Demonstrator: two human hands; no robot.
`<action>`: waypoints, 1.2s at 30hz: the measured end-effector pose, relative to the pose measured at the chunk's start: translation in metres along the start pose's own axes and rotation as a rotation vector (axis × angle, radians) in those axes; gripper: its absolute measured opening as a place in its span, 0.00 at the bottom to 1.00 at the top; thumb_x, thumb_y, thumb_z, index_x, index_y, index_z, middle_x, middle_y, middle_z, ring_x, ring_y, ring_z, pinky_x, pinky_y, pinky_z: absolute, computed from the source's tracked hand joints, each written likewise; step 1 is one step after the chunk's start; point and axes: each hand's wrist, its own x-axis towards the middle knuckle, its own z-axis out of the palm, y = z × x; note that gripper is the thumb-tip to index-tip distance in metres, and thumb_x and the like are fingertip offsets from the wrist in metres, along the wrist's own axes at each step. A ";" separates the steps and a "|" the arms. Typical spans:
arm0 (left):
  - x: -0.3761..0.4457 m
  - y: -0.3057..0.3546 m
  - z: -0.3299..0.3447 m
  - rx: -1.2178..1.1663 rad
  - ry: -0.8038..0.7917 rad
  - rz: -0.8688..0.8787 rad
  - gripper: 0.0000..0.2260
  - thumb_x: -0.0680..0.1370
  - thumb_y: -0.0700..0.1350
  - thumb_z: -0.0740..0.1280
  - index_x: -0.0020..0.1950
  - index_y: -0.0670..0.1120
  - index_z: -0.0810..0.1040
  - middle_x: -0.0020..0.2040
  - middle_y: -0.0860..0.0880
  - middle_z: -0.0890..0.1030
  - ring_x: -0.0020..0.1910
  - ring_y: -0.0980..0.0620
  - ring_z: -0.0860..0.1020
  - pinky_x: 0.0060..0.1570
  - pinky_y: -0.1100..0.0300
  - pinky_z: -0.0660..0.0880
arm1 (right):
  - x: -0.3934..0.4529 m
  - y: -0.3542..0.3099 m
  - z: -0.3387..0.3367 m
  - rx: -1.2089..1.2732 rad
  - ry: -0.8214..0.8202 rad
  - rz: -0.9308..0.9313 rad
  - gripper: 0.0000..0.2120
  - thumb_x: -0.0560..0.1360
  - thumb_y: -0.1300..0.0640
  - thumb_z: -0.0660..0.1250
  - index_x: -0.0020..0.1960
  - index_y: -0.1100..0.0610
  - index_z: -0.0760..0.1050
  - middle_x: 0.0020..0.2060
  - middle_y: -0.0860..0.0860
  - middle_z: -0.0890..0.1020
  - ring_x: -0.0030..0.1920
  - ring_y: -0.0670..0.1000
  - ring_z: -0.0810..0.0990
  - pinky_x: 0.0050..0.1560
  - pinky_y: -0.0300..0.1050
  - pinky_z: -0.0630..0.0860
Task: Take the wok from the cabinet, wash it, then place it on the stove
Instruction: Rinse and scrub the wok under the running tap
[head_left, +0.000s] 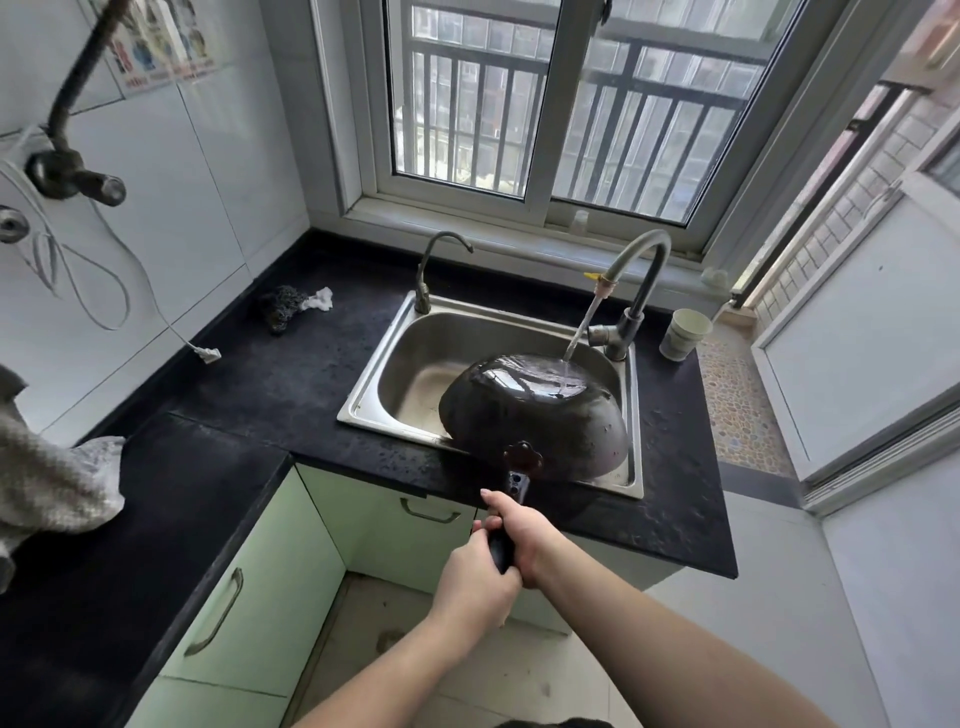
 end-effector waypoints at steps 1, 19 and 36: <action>-0.001 0.002 0.002 0.015 0.010 0.003 0.23 0.72 0.46 0.63 0.68 0.53 0.70 0.44 0.53 0.82 0.30 0.54 0.78 0.24 0.66 0.70 | -0.001 -0.001 -0.002 0.017 -0.007 0.001 0.13 0.75 0.54 0.70 0.39 0.57 0.68 0.20 0.49 0.67 0.28 0.50 0.77 0.37 0.43 0.75; -0.026 0.047 0.066 -0.040 0.144 0.001 0.16 0.72 0.49 0.64 0.60 0.55 0.74 0.40 0.56 0.82 0.34 0.57 0.80 0.26 0.67 0.68 | -0.025 -0.030 -0.068 -0.108 -0.086 -0.032 0.10 0.76 0.56 0.68 0.42 0.58 0.69 0.19 0.48 0.67 0.23 0.47 0.74 0.31 0.40 0.73; -0.016 0.073 0.095 -0.068 0.117 0.016 0.16 0.71 0.49 0.64 0.59 0.52 0.76 0.41 0.53 0.82 0.31 0.58 0.80 0.24 0.69 0.71 | -0.018 -0.051 -0.102 -0.129 -0.055 -0.121 0.14 0.76 0.56 0.69 0.36 0.58 0.67 0.18 0.48 0.69 0.29 0.49 0.76 0.36 0.45 0.74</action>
